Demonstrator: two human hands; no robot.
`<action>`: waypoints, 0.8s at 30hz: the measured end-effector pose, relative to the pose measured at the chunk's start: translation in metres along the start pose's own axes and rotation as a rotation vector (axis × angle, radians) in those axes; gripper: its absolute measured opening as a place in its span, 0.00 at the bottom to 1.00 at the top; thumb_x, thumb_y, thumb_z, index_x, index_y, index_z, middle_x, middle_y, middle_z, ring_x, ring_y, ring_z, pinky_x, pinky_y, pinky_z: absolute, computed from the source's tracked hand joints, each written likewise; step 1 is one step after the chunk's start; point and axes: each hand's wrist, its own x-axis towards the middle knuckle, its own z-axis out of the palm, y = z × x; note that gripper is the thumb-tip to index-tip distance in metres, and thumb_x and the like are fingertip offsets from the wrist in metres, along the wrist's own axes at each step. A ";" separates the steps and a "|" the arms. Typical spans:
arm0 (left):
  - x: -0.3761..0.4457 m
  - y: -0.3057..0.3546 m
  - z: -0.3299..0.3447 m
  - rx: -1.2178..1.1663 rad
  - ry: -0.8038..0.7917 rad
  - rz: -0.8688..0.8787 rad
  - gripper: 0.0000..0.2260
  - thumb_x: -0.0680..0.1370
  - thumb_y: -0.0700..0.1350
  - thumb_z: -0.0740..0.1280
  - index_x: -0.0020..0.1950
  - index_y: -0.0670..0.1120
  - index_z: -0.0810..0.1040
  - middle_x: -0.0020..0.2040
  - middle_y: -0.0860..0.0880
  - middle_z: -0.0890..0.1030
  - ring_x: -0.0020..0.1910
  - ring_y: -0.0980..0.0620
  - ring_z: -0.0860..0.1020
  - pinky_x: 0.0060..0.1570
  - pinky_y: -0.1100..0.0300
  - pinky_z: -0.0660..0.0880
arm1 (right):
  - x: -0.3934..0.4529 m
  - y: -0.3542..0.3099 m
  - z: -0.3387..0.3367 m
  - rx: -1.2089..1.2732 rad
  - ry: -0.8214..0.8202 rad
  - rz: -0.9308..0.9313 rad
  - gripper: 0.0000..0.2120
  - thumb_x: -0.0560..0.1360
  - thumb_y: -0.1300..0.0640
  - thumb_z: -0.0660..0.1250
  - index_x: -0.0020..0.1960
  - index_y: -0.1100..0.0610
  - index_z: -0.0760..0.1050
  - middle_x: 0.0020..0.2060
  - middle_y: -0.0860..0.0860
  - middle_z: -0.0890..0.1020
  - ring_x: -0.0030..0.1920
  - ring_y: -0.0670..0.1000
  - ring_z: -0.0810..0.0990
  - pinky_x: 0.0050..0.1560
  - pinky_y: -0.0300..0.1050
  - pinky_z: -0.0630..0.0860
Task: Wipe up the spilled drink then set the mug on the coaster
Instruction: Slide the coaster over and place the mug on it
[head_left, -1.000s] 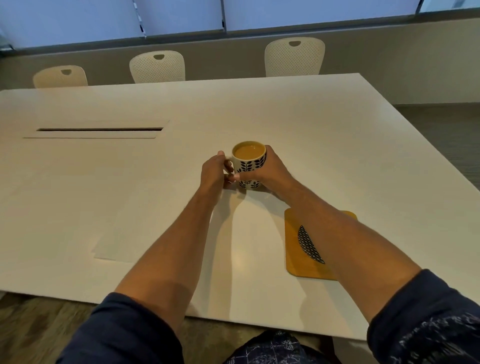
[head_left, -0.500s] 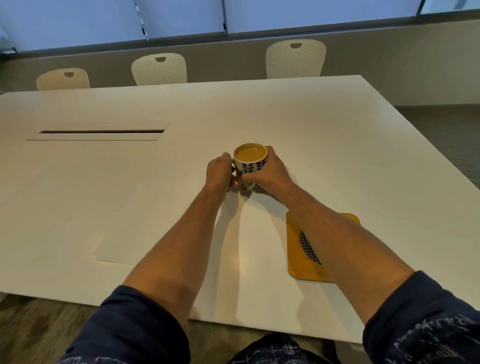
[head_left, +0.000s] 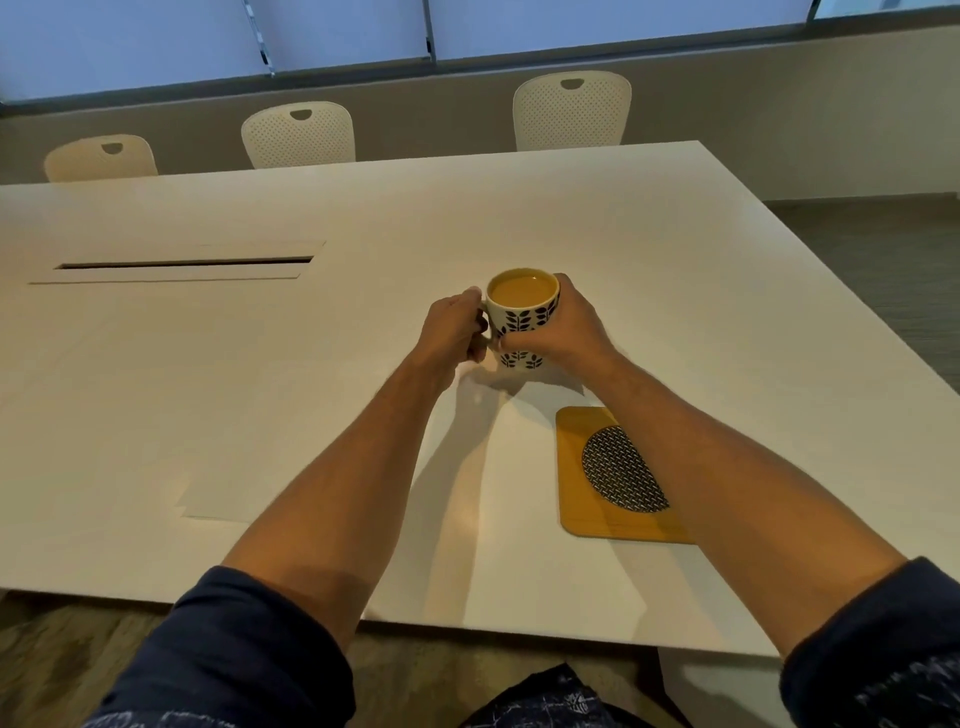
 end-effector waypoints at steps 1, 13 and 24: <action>-0.003 0.003 0.003 0.002 -0.021 0.008 0.12 0.82 0.47 0.58 0.42 0.42 0.71 0.26 0.51 0.71 0.22 0.50 0.68 0.28 0.58 0.67 | -0.003 0.000 -0.006 -0.003 0.002 0.000 0.45 0.57 0.48 0.85 0.68 0.52 0.68 0.54 0.45 0.79 0.57 0.50 0.79 0.57 0.53 0.79; -0.057 0.029 0.036 0.110 -0.324 0.041 0.20 0.85 0.51 0.57 0.35 0.46 0.69 0.28 0.50 0.72 0.27 0.50 0.69 0.30 0.58 0.68 | -0.064 0.003 -0.076 -0.030 0.026 -0.002 0.47 0.55 0.41 0.83 0.69 0.51 0.68 0.59 0.48 0.80 0.60 0.53 0.80 0.60 0.61 0.79; -0.095 0.007 0.048 0.268 -0.454 0.115 0.21 0.84 0.50 0.60 0.33 0.44 0.75 0.30 0.47 0.78 0.26 0.51 0.73 0.30 0.60 0.70 | -0.123 0.021 -0.093 -0.098 0.041 0.023 0.45 0.51 0.32 0.79 0.63 0.41 0.68 0.53 0.38 0.79 0.55 0.47 0.81 0.56 0.56 0.81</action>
